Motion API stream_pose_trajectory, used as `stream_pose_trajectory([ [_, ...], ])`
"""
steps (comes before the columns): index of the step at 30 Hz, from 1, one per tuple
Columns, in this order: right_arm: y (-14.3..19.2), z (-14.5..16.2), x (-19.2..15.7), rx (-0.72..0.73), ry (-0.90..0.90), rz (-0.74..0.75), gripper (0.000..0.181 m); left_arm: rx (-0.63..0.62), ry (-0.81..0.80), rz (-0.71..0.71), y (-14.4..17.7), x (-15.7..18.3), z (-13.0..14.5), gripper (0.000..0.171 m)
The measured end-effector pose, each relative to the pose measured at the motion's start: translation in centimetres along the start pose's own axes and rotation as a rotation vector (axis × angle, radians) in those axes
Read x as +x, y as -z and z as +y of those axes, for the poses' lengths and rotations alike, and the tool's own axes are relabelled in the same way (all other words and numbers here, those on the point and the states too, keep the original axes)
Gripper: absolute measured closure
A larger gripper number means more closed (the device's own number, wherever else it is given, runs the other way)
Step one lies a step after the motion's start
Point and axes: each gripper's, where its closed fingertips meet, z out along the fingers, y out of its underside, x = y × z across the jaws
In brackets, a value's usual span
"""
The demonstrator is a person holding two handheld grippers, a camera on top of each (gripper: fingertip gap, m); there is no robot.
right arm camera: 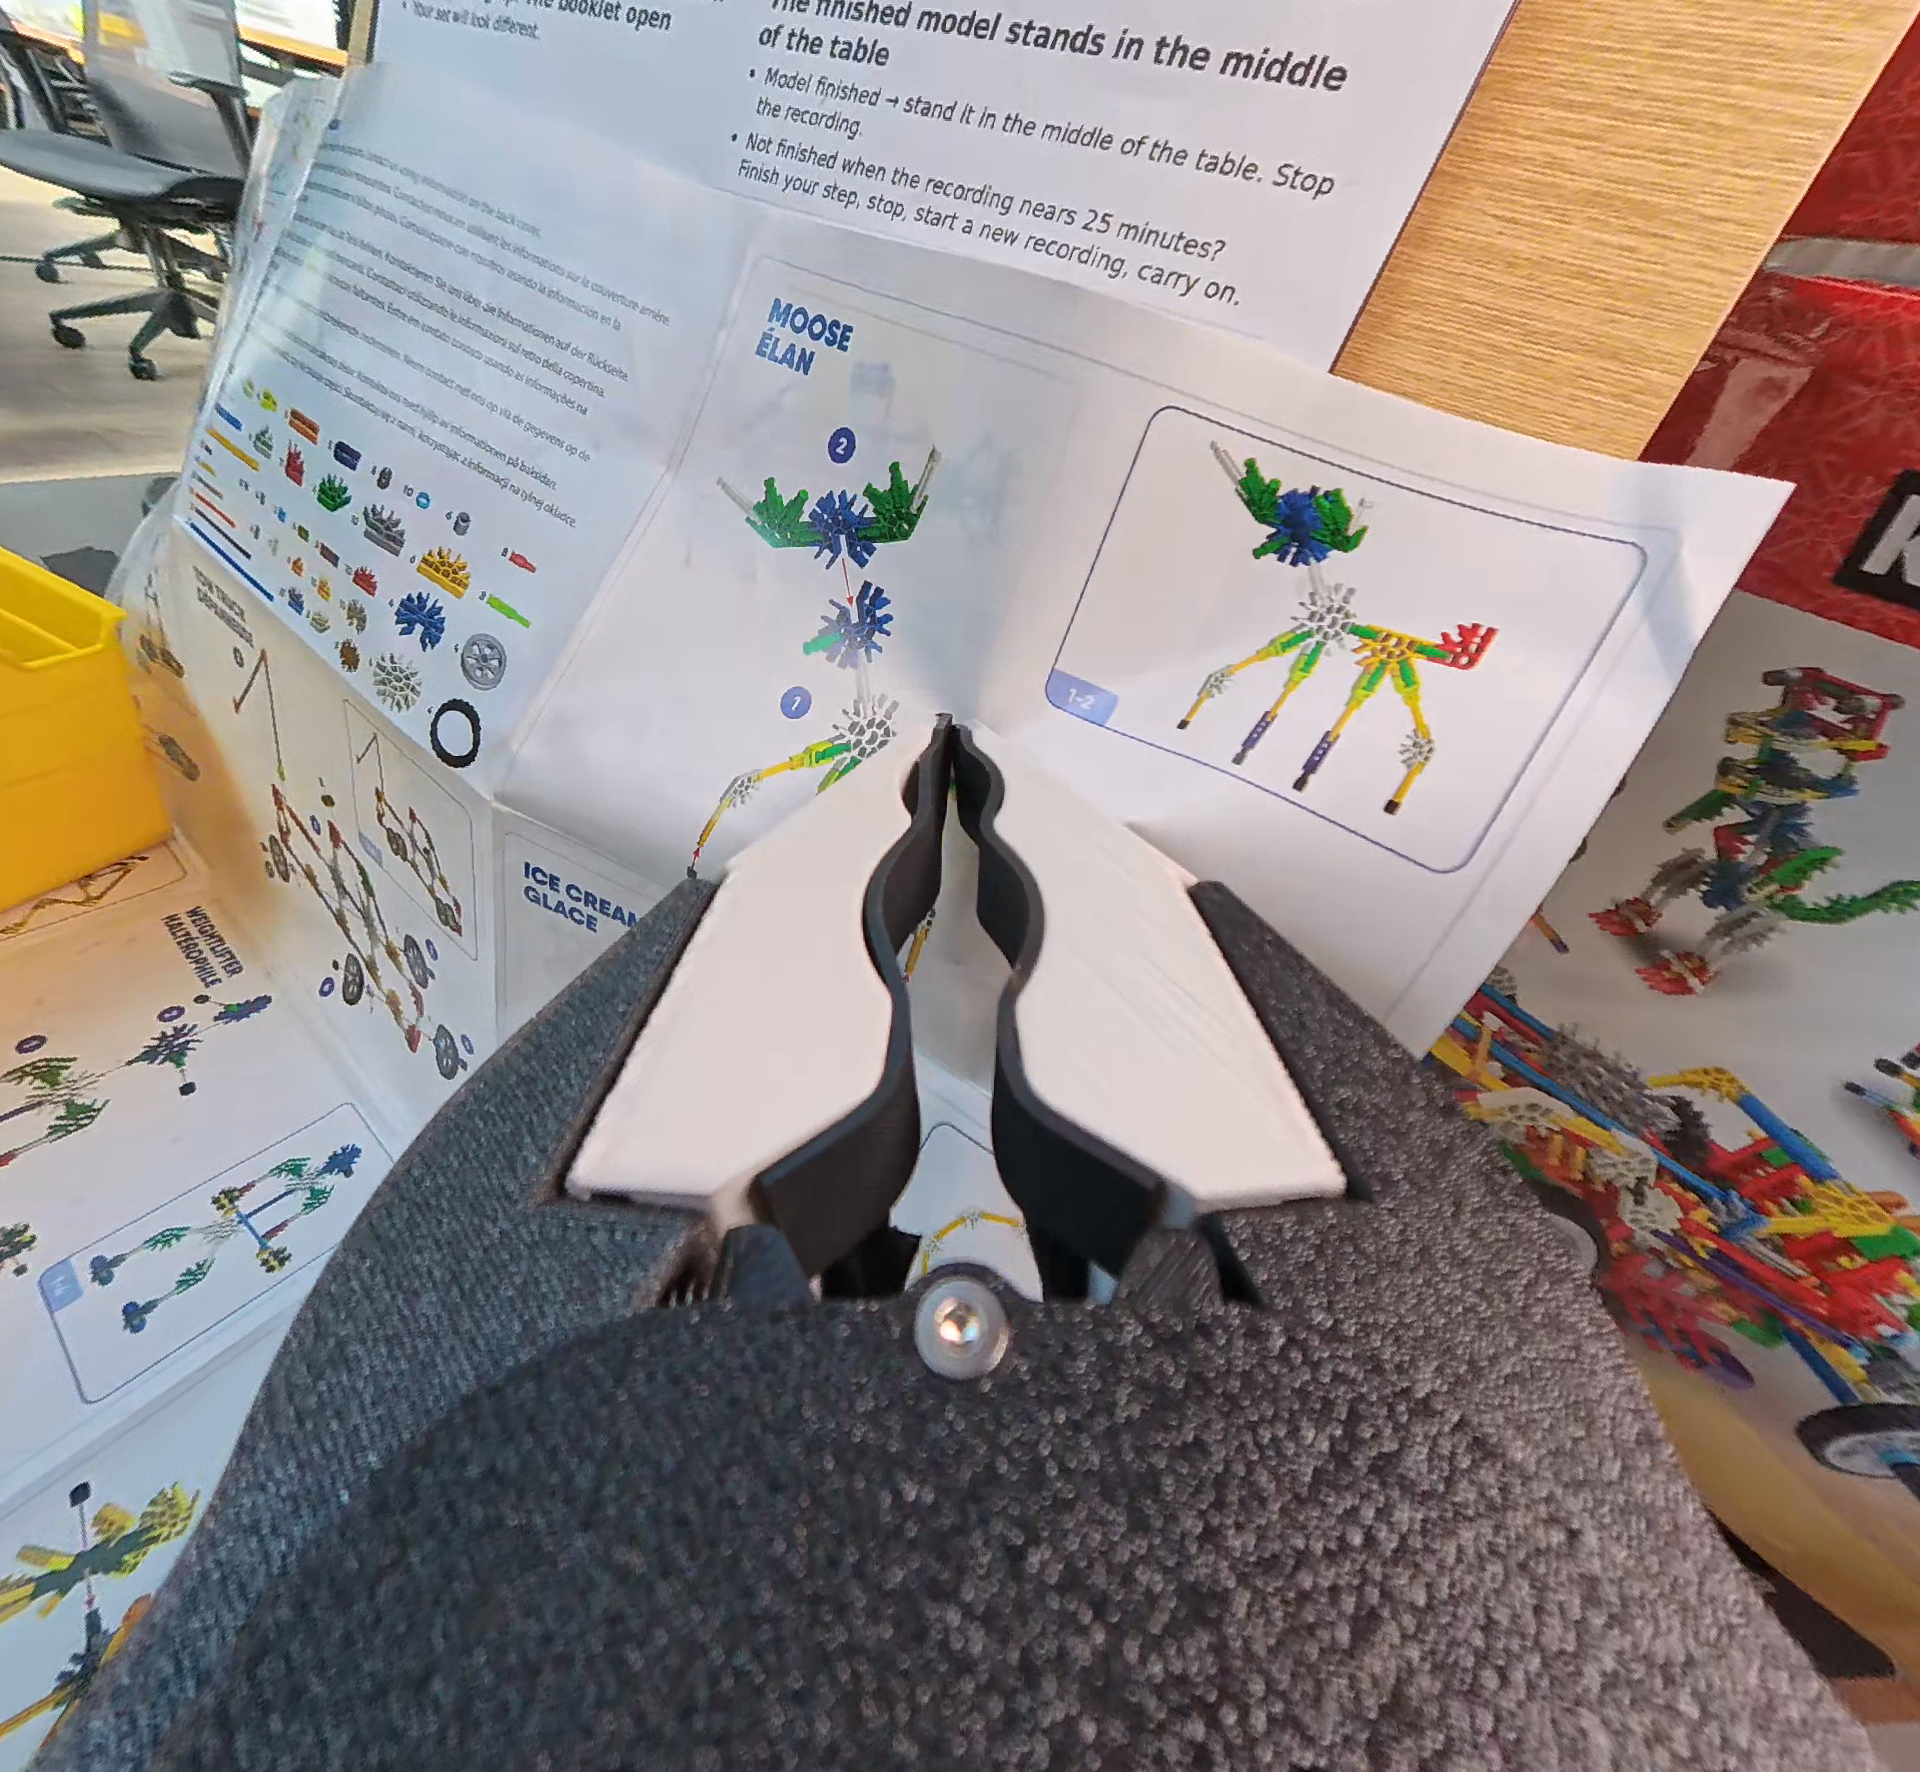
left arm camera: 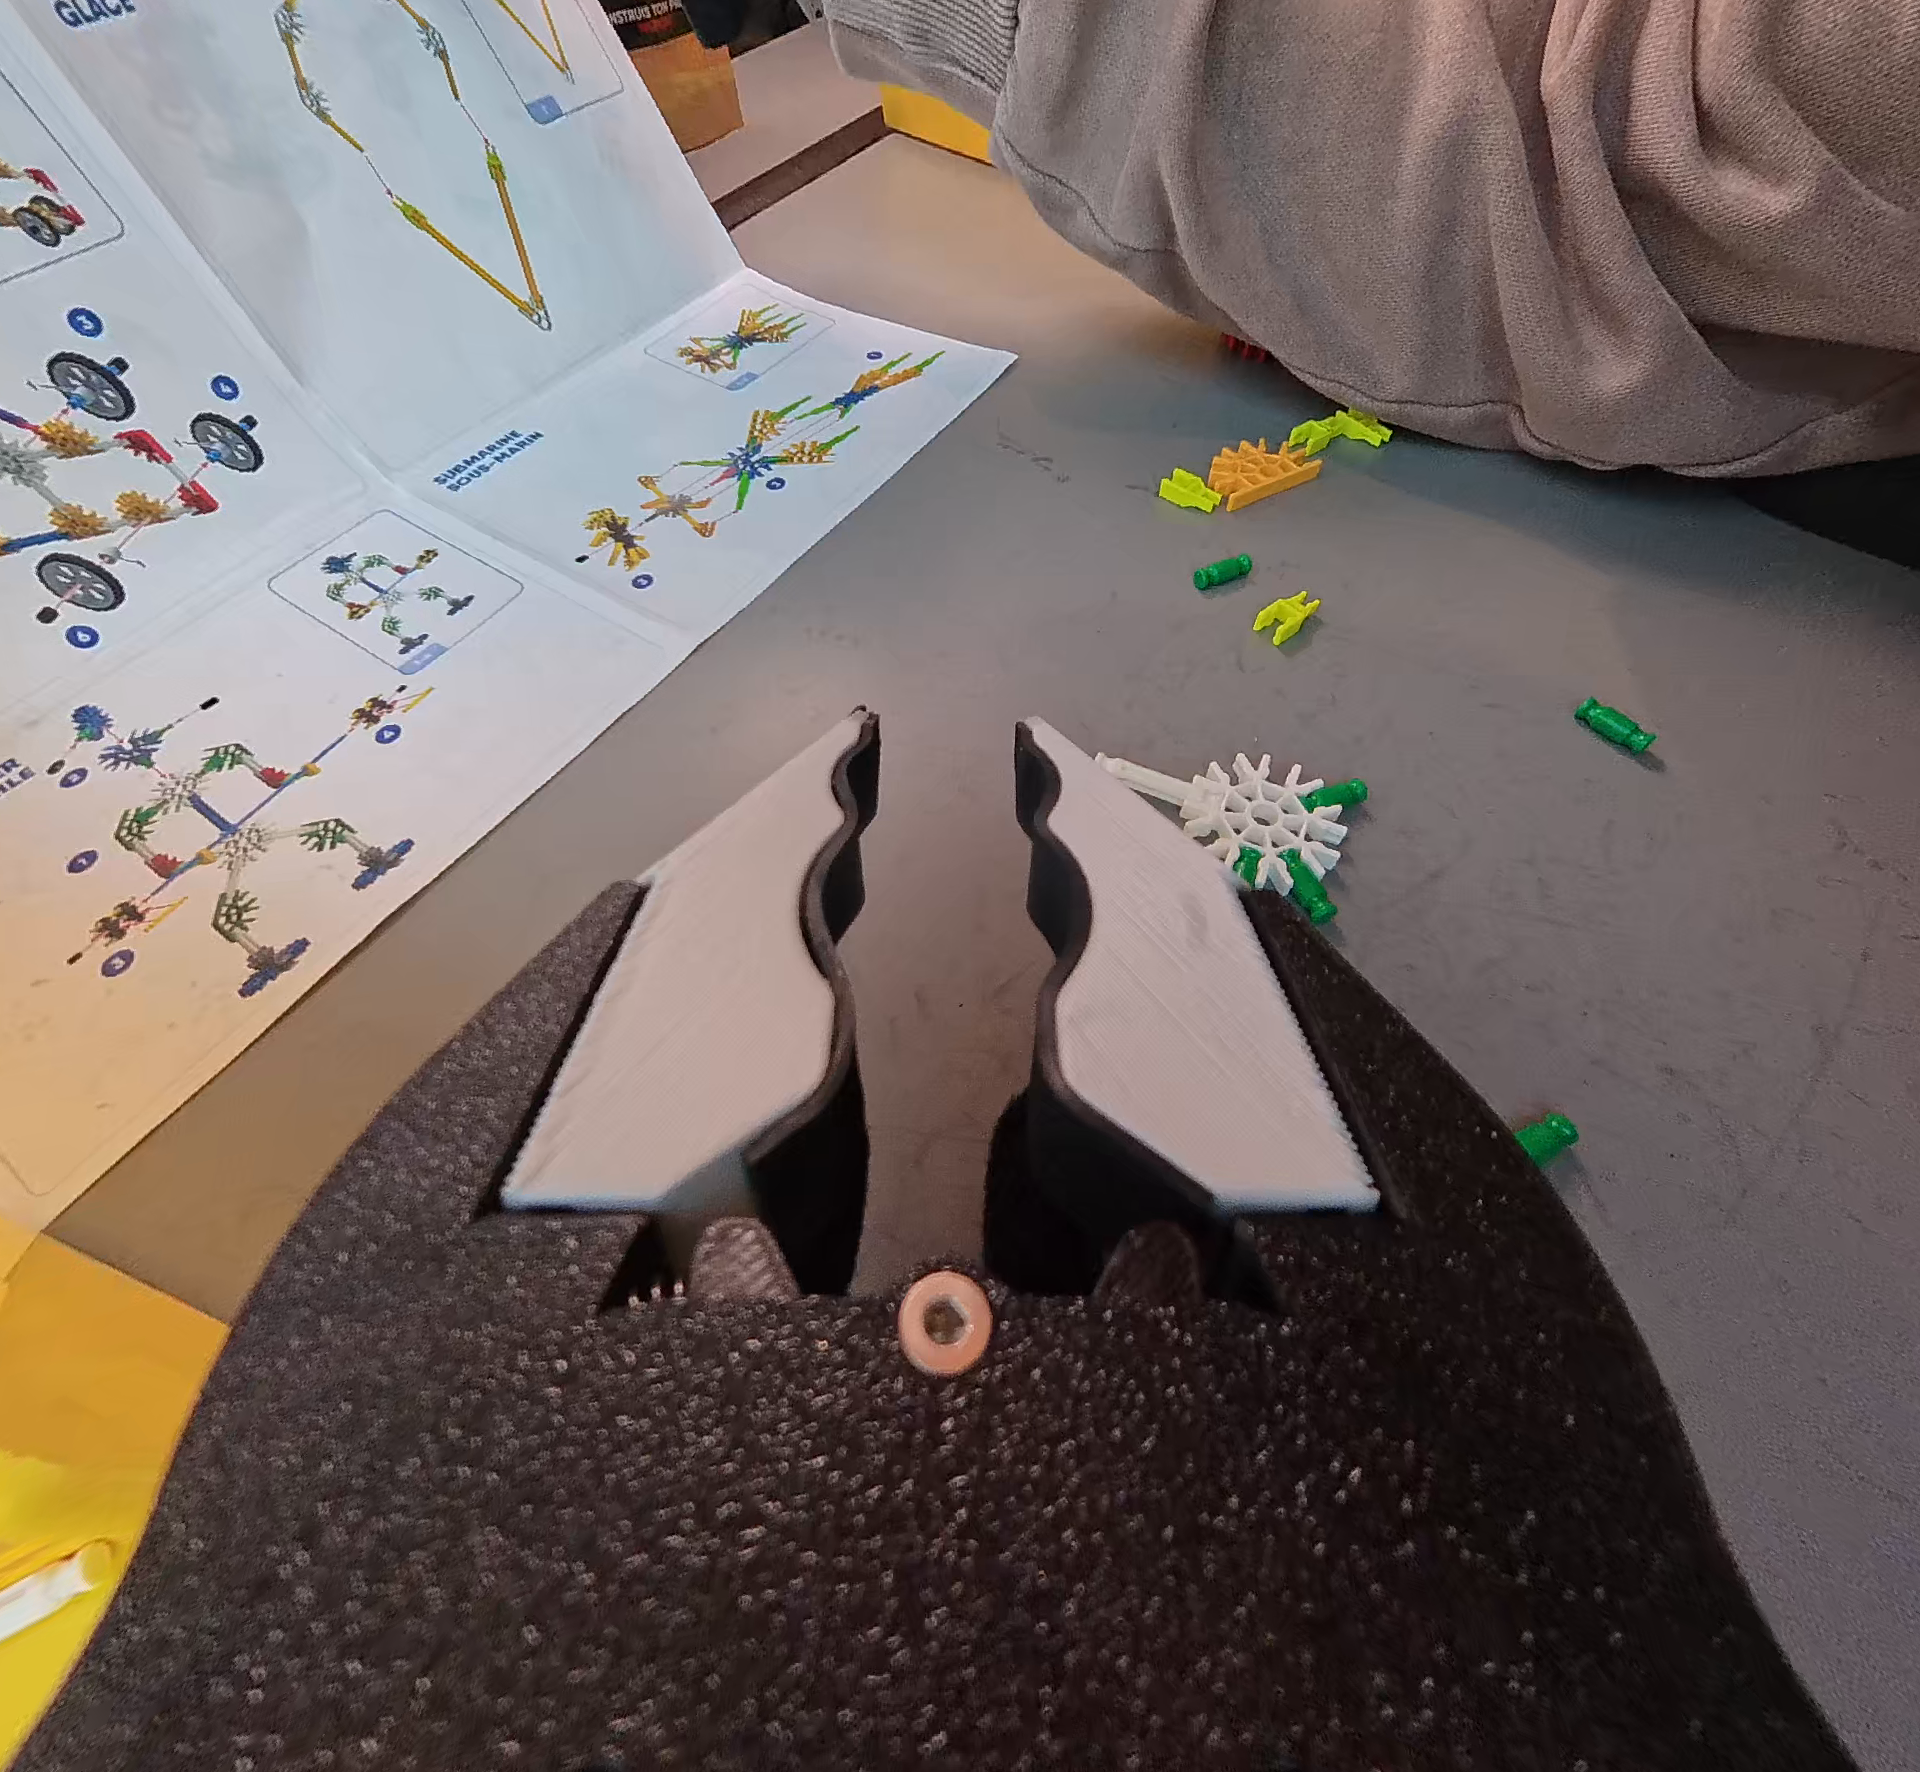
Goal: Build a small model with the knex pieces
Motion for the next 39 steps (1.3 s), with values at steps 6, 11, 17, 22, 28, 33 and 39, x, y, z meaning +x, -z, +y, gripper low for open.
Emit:
stream_pose_trajectory([
  [6, 0.4, -0.3, 0.6, 0.021, -0.056, -0.009, 0.181, 0.007, 0.003, 0.004, 0.1, 0.0, -0.1, 0.146],
  [11, 0.7, -0.4, 1.0, 0.045, -0.117, -0.03, 0.181, 0.009, 0.007, 0.009, 0.1, 0.0, -0.1, 0.146],
  [17, 1.1, -0.9, 1.6, 0.107, -0.282, -0.093, 0.181, 0.008, 0.009, 0.013, 0.1, 0.1, -0.1, 0.146],
  [22, 1.1, -0.9, 1.7, 0.114, -0.305, -0.104, 0.181, 0.004, 0.011, 0.011, 0.1, 0.0, -0.1, 0.146],
  [28, 1.1, -0.9, 1.7, 0.108, -0.302, -0.101, 0.181, 0.012, 0.011, 0.013, 0.2, 0.1, -0.2, 0.149],
  [33, 1.1, -0.9, 1.7, 0.102, -0.291, -0.092, 0.181, 0.014, 0.015, -0.001, 0.3, -0.2, -0.2, 0.149],
  [39, 1.1, -0.9, 1.7, 0.089, -0.258, -0.072, 0.181, 0.018, 0.025, -0.008, 0.3, -0.4, -0.3, 0.147],
])
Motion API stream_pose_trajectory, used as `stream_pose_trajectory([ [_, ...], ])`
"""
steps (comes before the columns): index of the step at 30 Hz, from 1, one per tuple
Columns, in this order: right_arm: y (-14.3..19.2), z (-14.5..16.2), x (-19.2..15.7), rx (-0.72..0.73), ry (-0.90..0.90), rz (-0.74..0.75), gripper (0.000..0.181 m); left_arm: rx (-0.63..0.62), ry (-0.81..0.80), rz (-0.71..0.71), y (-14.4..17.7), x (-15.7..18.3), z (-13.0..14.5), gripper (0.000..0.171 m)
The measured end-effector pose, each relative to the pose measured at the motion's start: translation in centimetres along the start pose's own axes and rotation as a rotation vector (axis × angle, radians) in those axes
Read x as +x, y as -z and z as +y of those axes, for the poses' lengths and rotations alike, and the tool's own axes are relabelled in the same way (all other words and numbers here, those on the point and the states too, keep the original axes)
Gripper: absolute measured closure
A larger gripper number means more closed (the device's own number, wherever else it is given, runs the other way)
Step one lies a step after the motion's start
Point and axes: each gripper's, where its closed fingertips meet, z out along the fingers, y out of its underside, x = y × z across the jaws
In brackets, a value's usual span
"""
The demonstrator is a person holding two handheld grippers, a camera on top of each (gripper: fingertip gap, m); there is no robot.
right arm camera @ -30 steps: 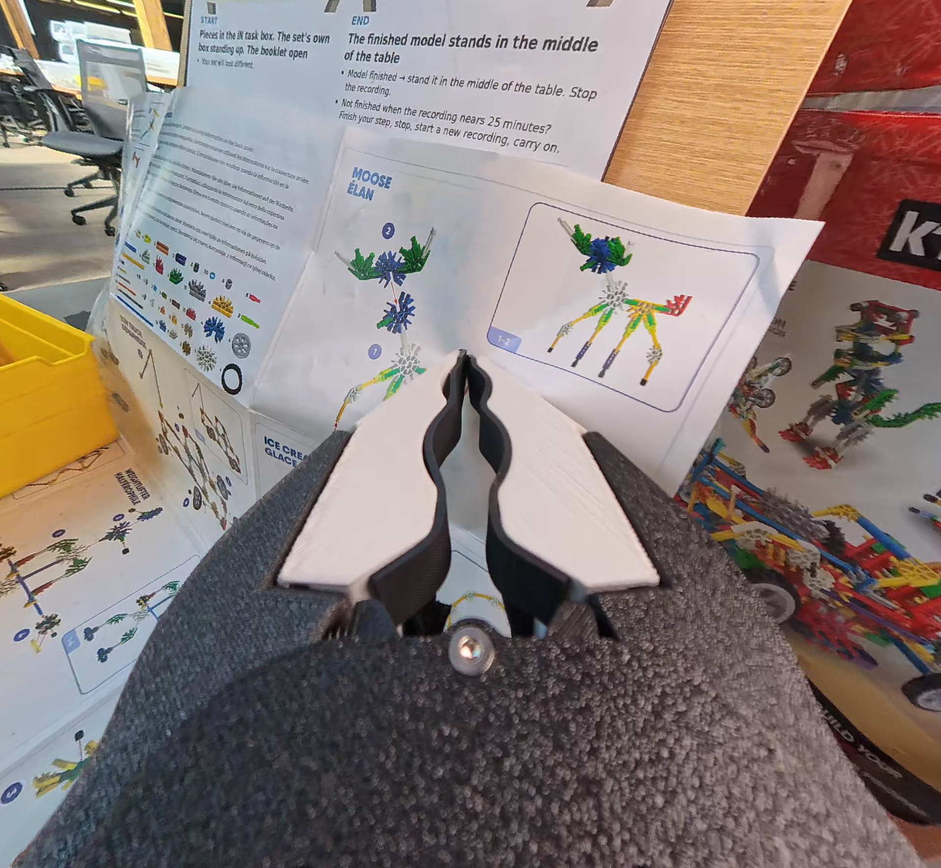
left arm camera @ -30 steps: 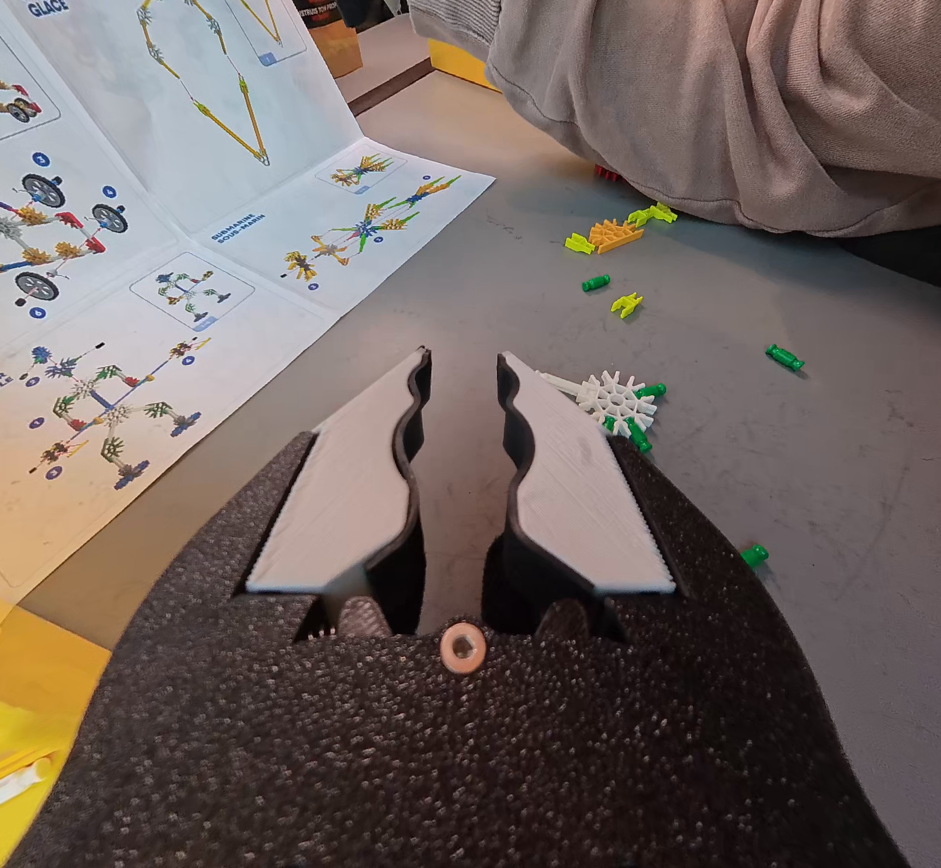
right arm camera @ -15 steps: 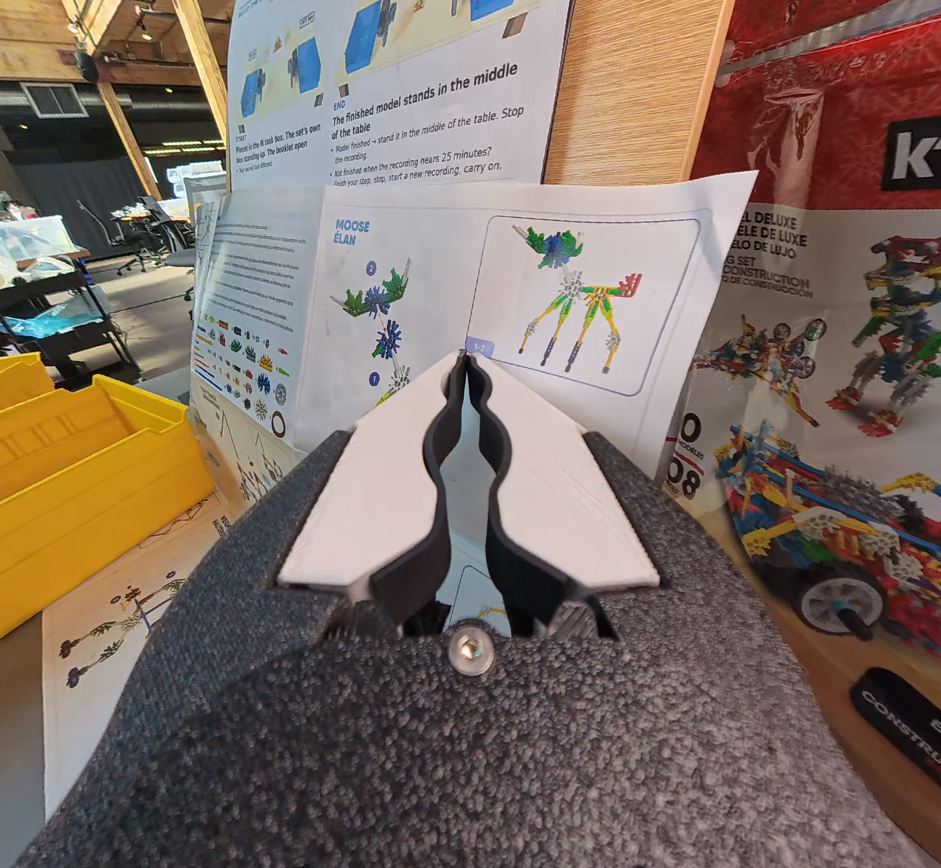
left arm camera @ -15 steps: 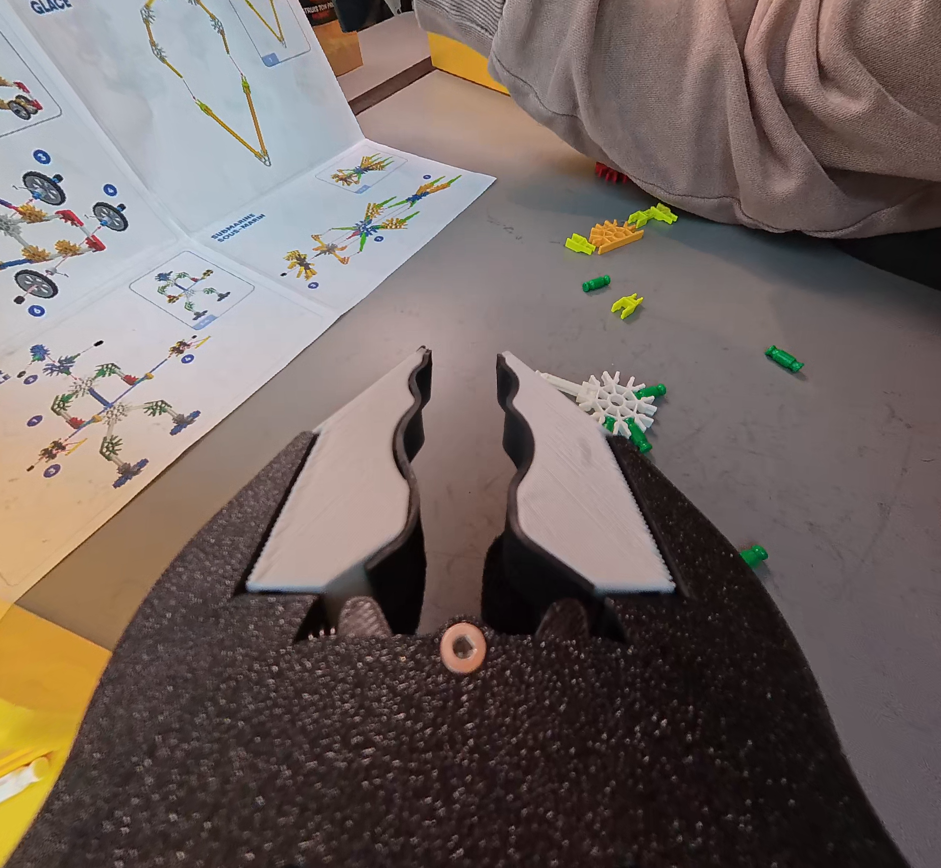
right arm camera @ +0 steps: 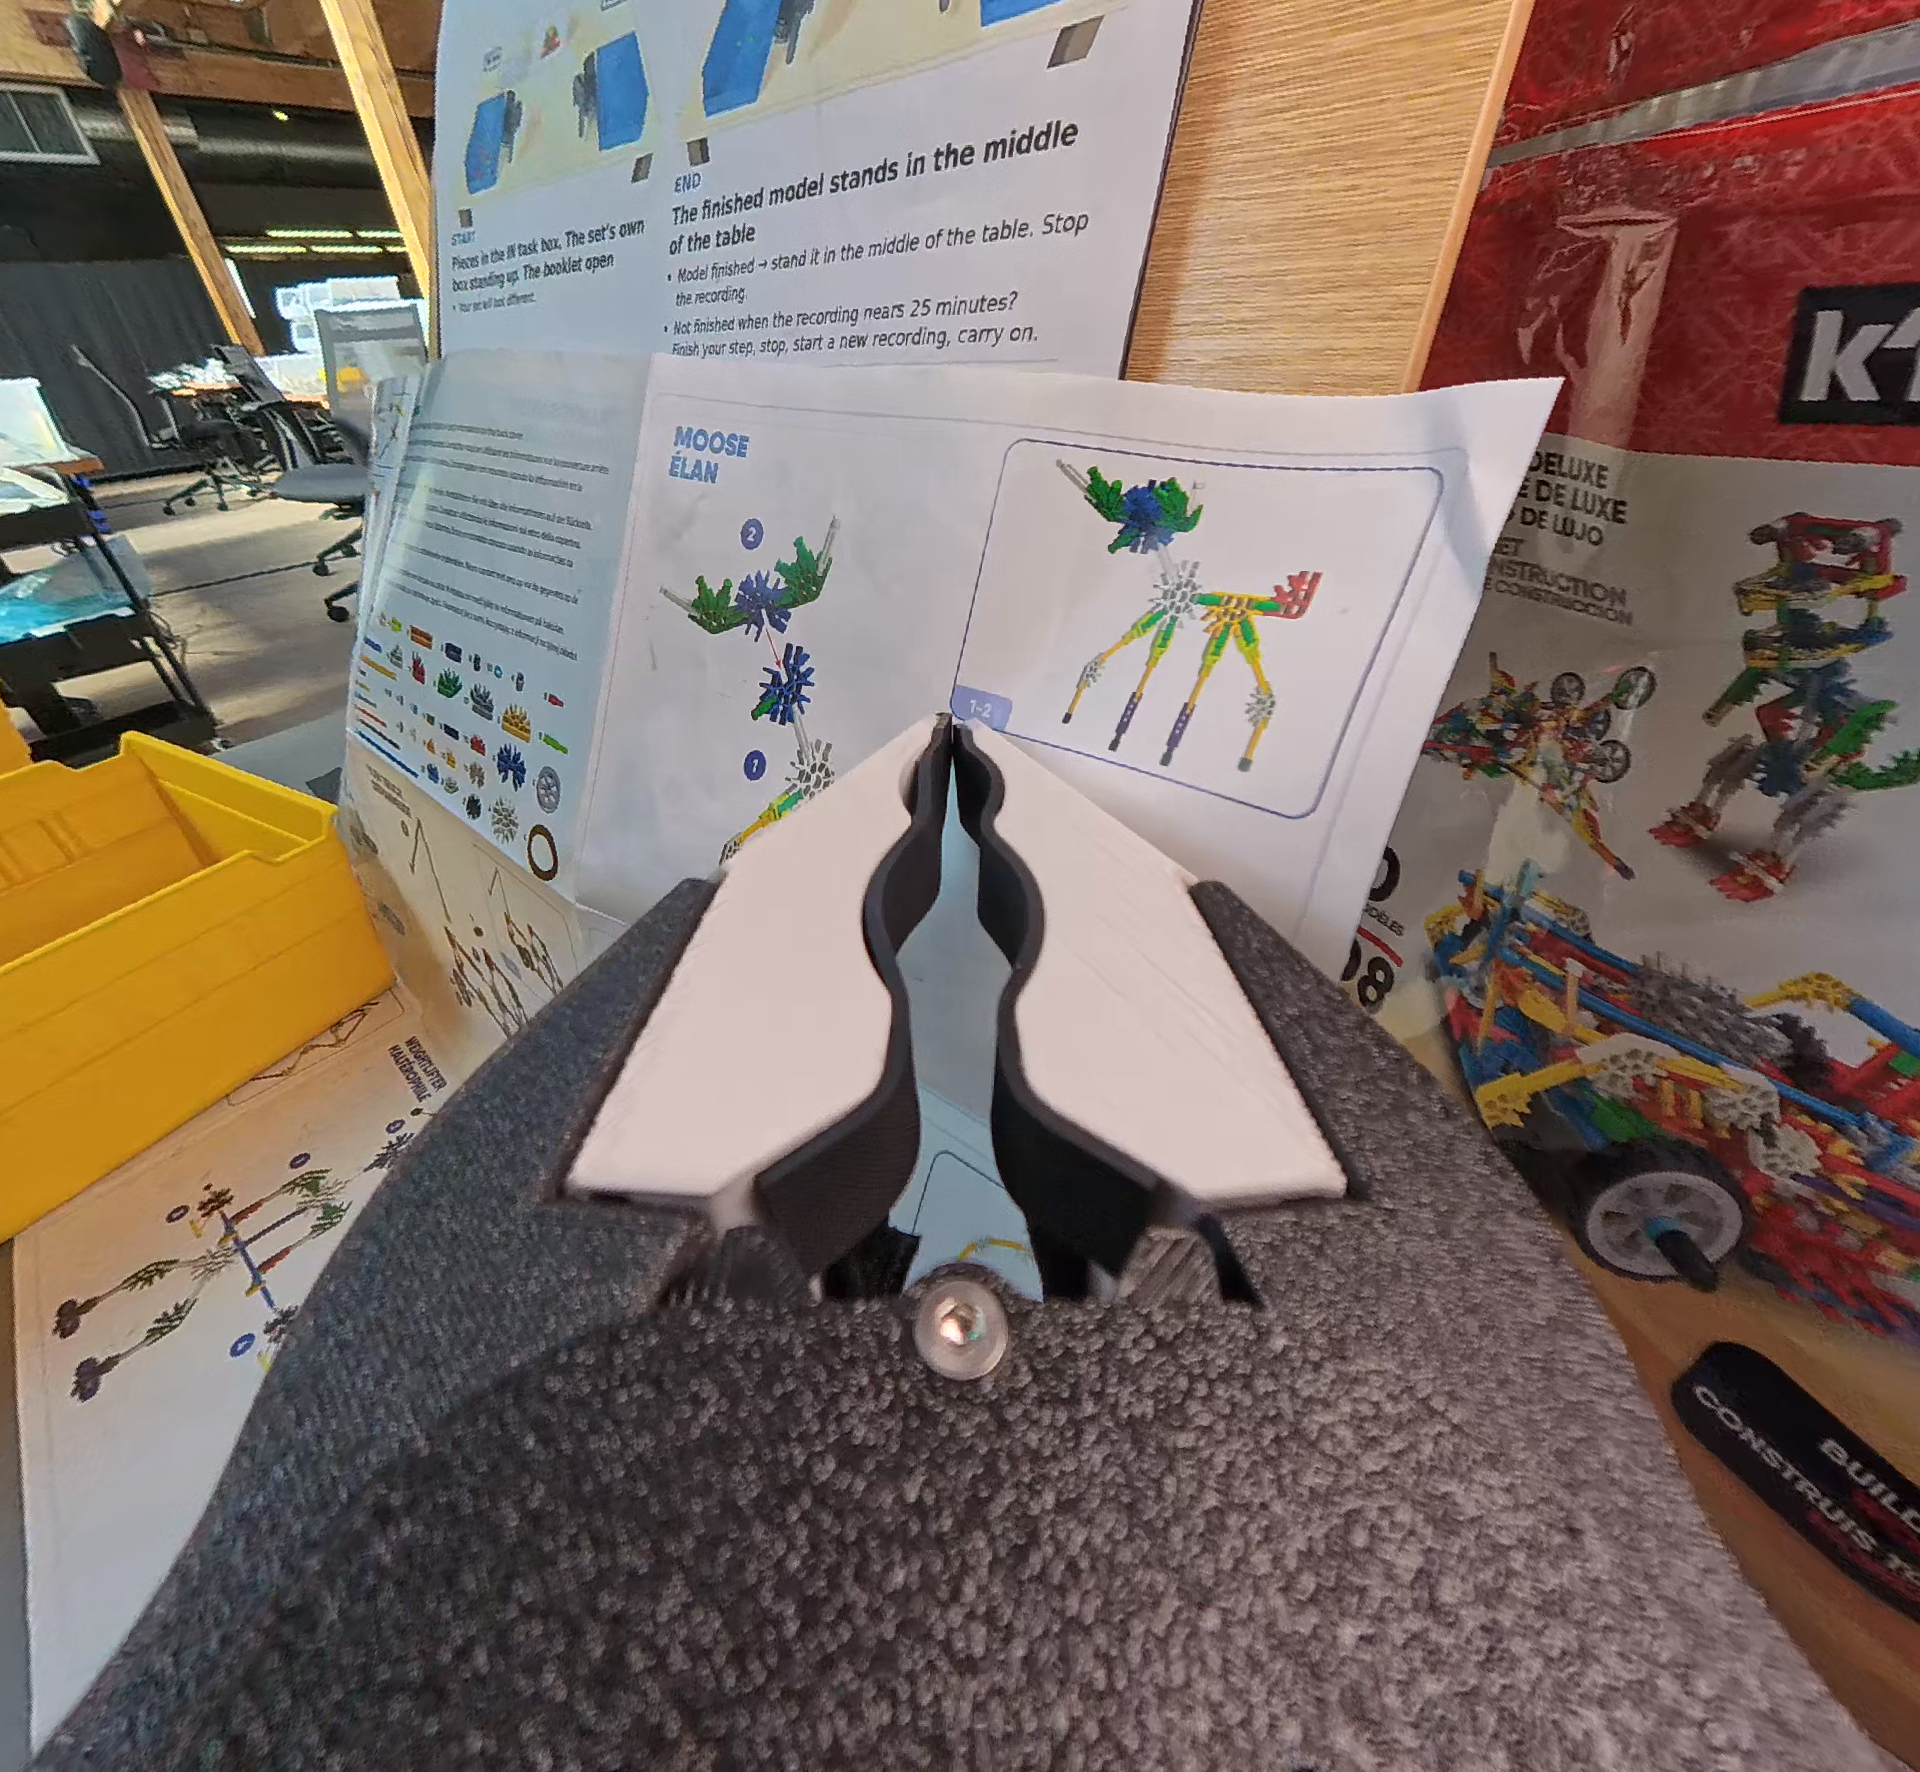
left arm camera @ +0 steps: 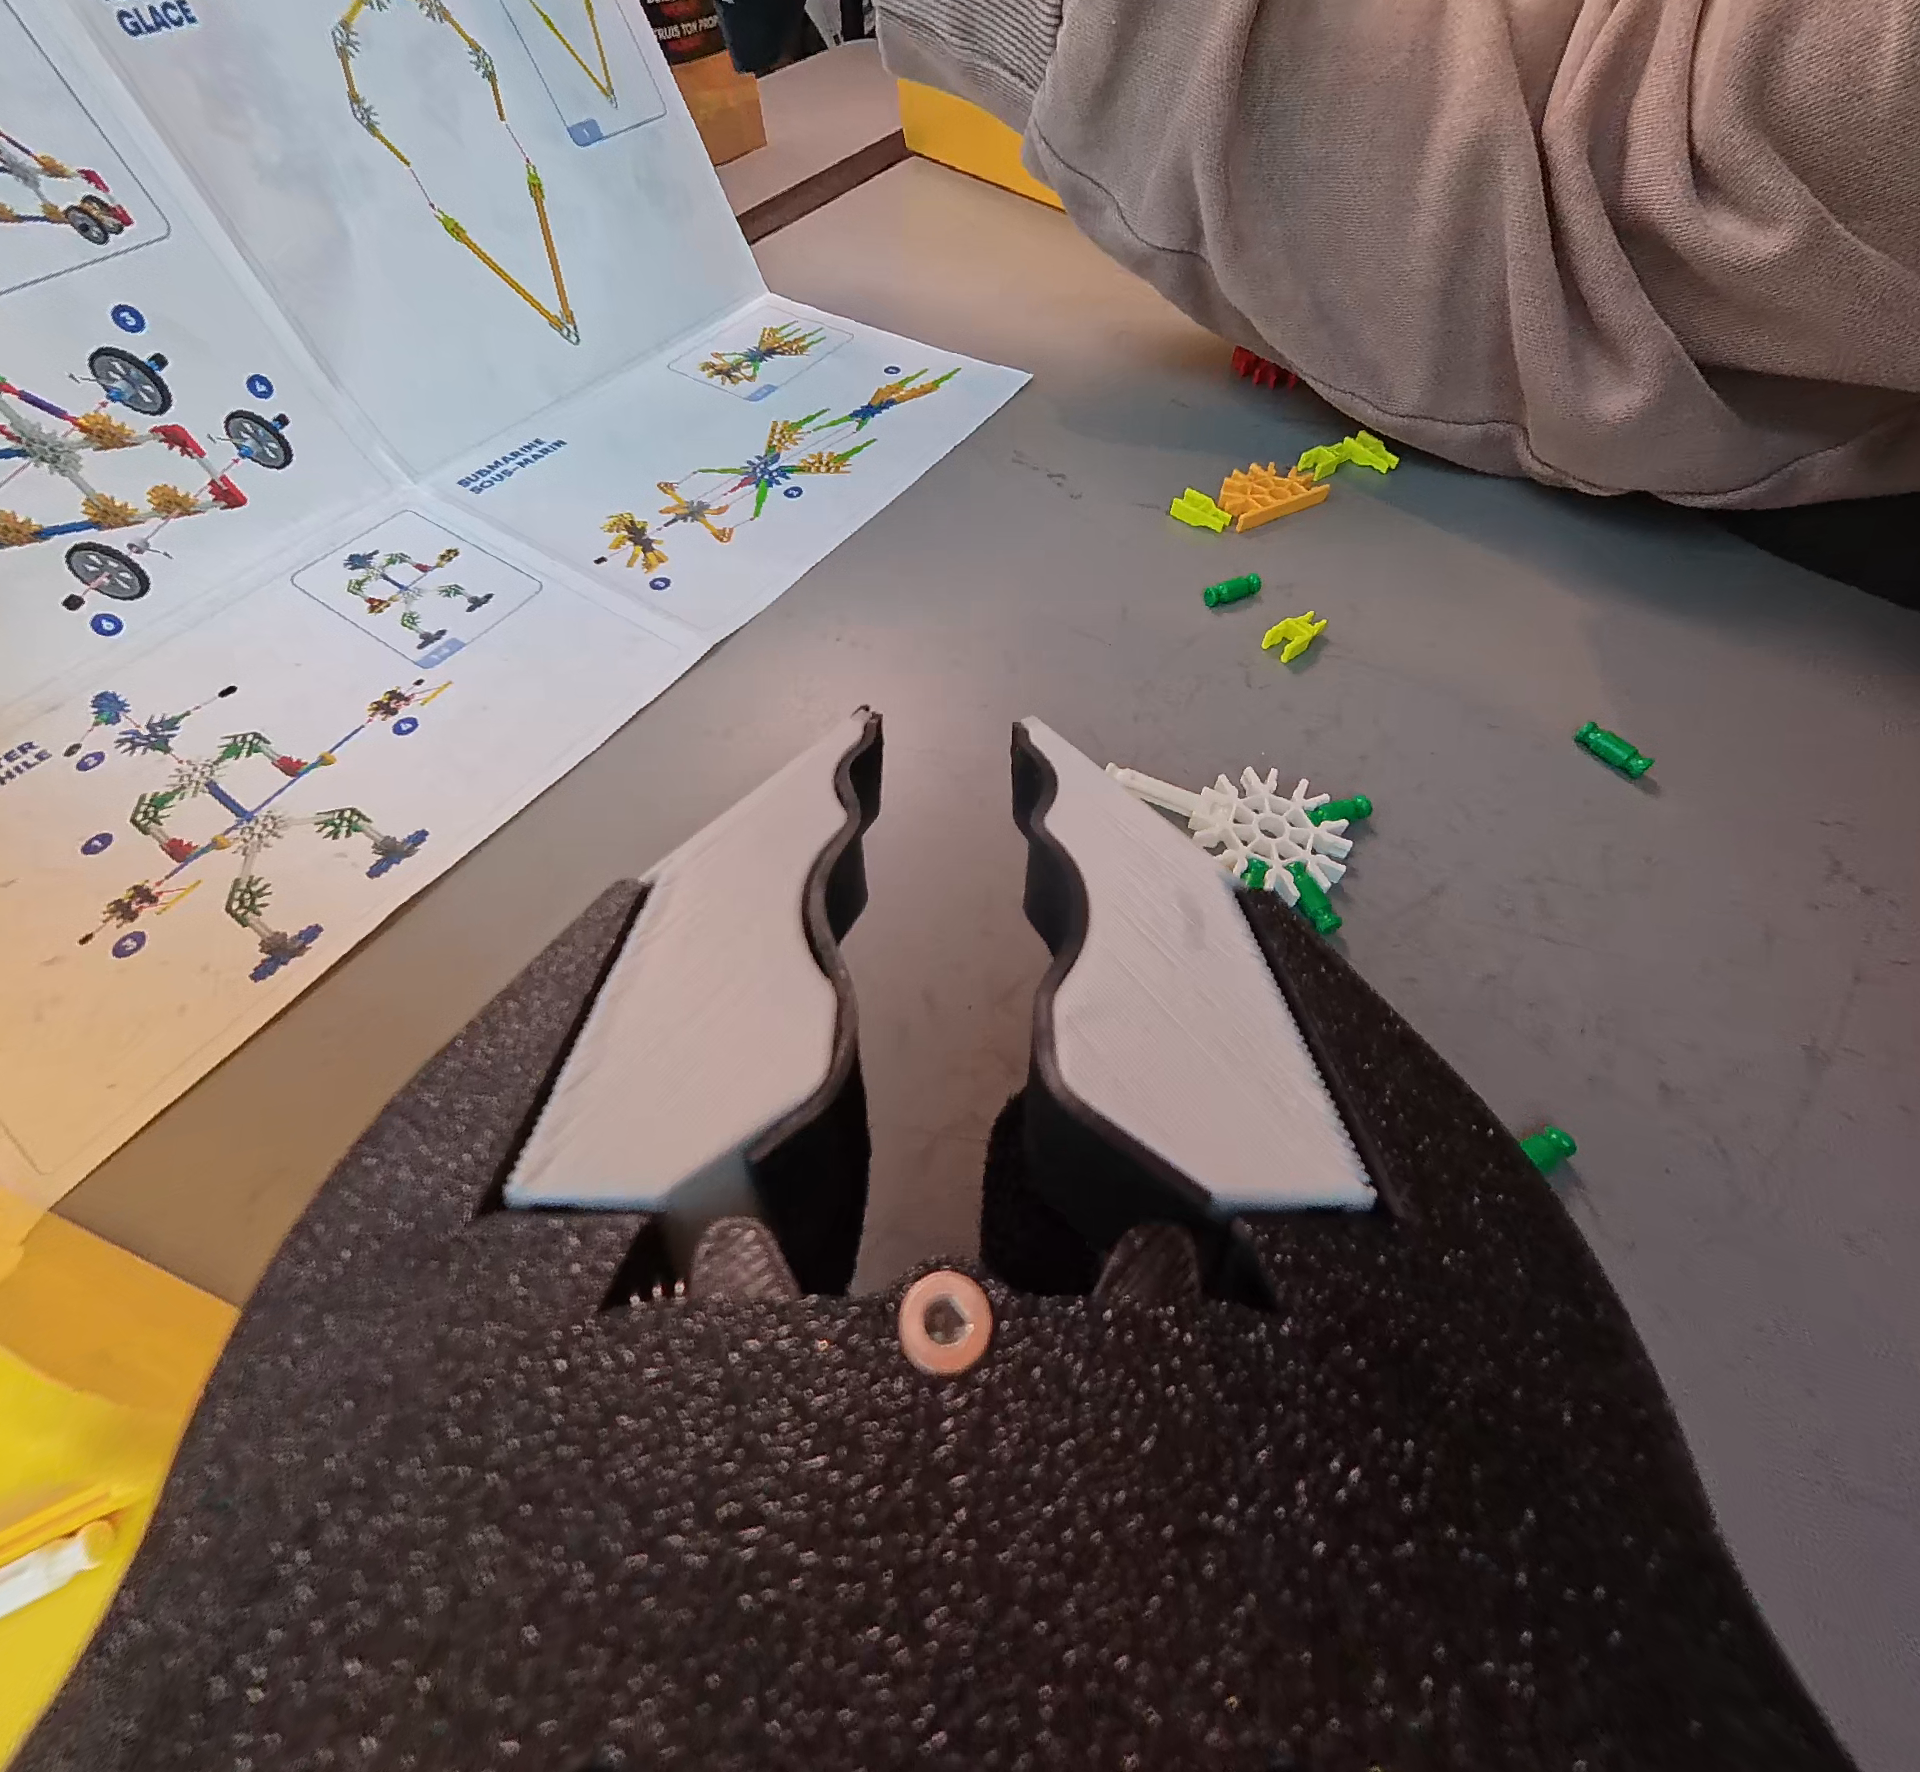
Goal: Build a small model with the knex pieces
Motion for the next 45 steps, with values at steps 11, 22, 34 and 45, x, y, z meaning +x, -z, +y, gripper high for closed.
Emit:
stream_pose_trajectory([
  [11, -0.1, -0.2, -0.7, -0.005, 0.044, -0.002, 0.181, -0.009, -0.003, 0.001, -0.1, 0.0, 0.1, 0.147],
  [22, -1.0, 0.7, -3.7, -0.048, 0.179, -0.074, 0.181, -0.013, -0.005, 0.003, -0.2, 0.1, 0.2, 0.147],
  [34, -0.2, 0.5, -2.3, -0.065, 0.177, -0.053, 0.181, -0.016, -0.004, 0.003, -0.1, 0.0, 0.2, 0.147],
  [45, -0.2, 0.6, -2.3, -0.069, 0.17, -0.058, 0.181, -0.022, -0.007, 0.003, -0.2, 0.1, 0.3, 0.146],
])
